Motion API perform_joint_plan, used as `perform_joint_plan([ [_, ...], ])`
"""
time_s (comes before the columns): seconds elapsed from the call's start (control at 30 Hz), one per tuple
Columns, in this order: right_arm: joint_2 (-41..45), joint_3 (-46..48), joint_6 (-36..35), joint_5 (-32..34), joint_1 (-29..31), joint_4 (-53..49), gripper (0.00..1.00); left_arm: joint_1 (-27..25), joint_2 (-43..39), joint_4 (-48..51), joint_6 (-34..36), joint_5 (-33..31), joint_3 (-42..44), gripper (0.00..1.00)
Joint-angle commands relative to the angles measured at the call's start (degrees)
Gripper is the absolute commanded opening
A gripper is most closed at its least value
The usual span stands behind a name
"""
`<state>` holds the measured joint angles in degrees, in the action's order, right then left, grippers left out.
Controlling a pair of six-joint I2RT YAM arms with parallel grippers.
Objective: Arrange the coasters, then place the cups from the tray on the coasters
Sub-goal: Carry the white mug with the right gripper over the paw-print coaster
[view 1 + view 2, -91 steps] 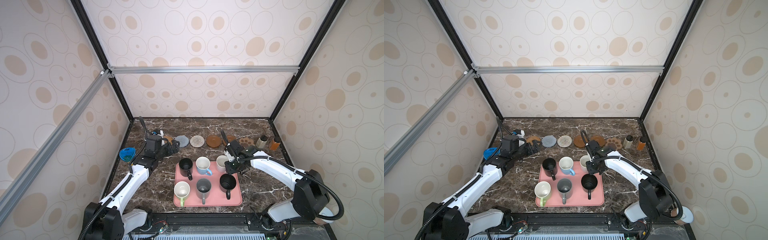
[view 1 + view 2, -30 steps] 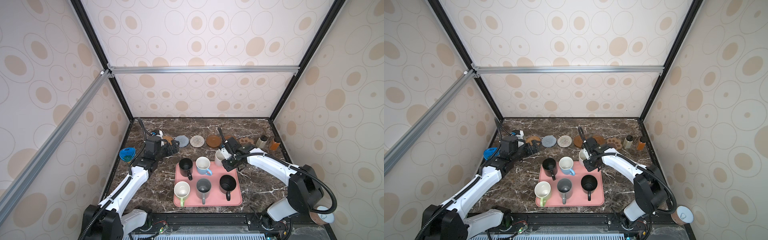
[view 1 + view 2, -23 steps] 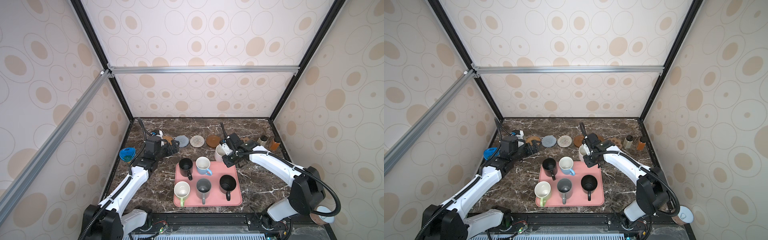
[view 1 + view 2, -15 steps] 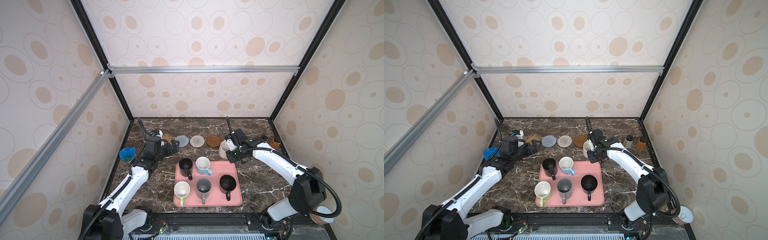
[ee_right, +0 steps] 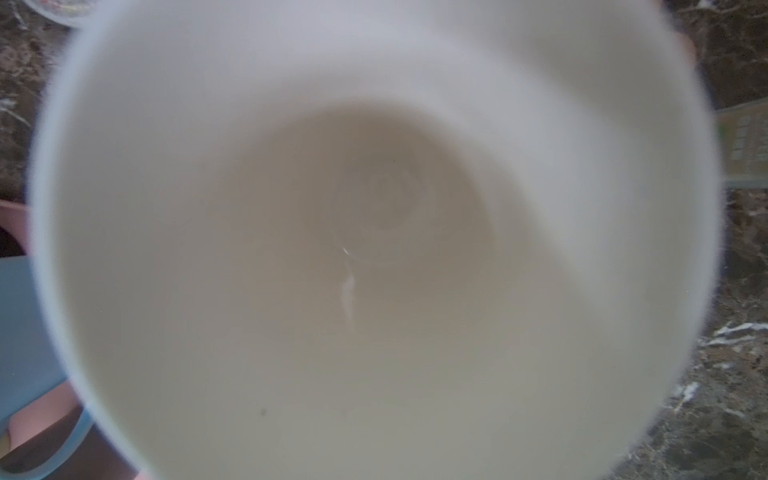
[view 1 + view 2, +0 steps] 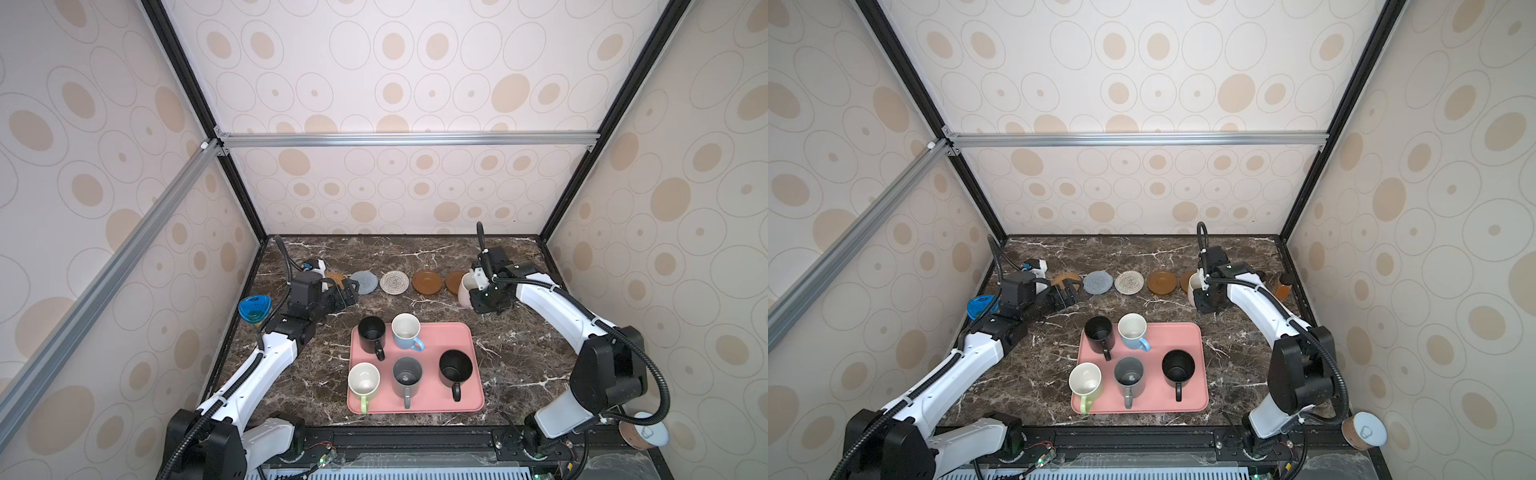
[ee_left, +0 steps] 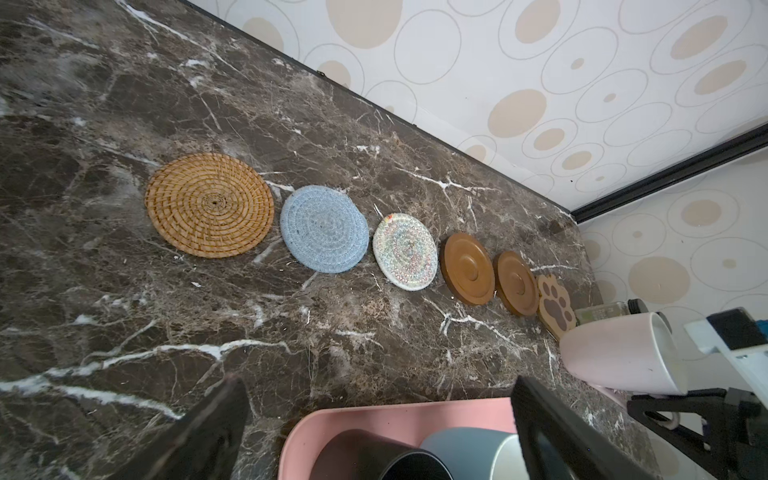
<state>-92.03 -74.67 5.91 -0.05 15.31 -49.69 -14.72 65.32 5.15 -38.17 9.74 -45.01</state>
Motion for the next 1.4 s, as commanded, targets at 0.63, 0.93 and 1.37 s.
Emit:
perform_joint_plan([
  [0.63, -11.9, -11.75, -5.24, 3.41, -11.03, 3.07, 0.0, 0.47, 2.09, -2.57, -1.07, 1.09, -0.13, 1.0],
  [0.93, -16.1, -15.72, -8.41, 2.56, -12.64, 3.47, 0.02, 0.47, 2.44, -2.88, -1.19, 1.49, -0.23, 1.0],
  [1.37, -19.13, -17.51, -9.34, 2.26, -14.26, 3.24, 0.02, 0.41, 2.36, -2.59, -0.94, 1.92, -0.25, 1.0],
])
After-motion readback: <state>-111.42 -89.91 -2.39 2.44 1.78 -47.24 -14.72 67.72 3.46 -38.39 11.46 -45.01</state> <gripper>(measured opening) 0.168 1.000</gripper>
